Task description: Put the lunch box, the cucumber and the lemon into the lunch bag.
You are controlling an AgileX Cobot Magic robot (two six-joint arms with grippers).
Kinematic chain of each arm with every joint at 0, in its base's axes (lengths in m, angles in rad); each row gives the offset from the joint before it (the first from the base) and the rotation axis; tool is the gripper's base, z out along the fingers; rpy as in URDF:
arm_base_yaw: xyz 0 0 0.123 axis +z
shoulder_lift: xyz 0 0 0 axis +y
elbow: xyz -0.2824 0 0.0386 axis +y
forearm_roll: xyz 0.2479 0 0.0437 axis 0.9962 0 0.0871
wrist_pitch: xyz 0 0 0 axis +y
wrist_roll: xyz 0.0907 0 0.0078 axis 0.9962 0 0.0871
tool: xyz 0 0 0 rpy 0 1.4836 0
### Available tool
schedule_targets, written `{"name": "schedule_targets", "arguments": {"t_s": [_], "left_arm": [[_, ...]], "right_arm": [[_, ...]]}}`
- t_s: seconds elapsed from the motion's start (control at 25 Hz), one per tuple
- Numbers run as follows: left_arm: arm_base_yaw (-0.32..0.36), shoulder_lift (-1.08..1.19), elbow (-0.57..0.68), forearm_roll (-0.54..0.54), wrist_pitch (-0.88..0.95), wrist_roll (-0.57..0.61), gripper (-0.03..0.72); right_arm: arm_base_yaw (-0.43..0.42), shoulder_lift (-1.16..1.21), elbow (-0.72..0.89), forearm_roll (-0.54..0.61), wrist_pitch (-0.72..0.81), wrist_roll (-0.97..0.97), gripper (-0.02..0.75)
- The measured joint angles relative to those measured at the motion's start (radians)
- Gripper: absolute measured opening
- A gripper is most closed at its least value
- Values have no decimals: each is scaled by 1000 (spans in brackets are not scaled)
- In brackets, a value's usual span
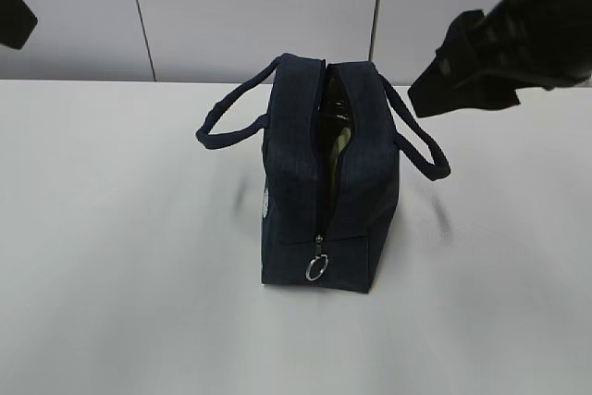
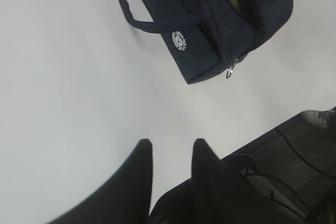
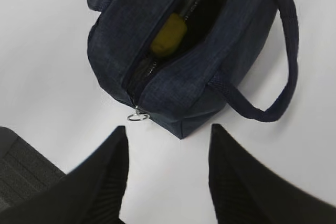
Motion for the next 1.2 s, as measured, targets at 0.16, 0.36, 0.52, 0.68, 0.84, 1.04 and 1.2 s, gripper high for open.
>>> {"name": "schedule_targets", "arguments": {"t_s": [0.16,0.36,0.52,0.68,0.84,1.04,1.2], "left_arm": [[0,-19,48,64,0,0,167],[0,-82,121,124,0,0,167],[0,-121,165,124,-16,0,167],[0,-125,177,124,-21,-2,167],[0,-125,177,128,-31,-10,167],[0,-125,177,162,-37,-66,167],[0,-125,177,175,-43,-93,167]], "right_arm": [[35,-40,122,49,-143,-8,368],[114,-55,249,105,-349,-10,368],[176,-55,355,109,-498,-10,368],[180,-49,432,85,-528,-17,368],[180,-26,489,19,-538,-20,368],[180,-25,572,-44,-660,-21,368],[180,-25,598,-77,-620,-22,368]]}}
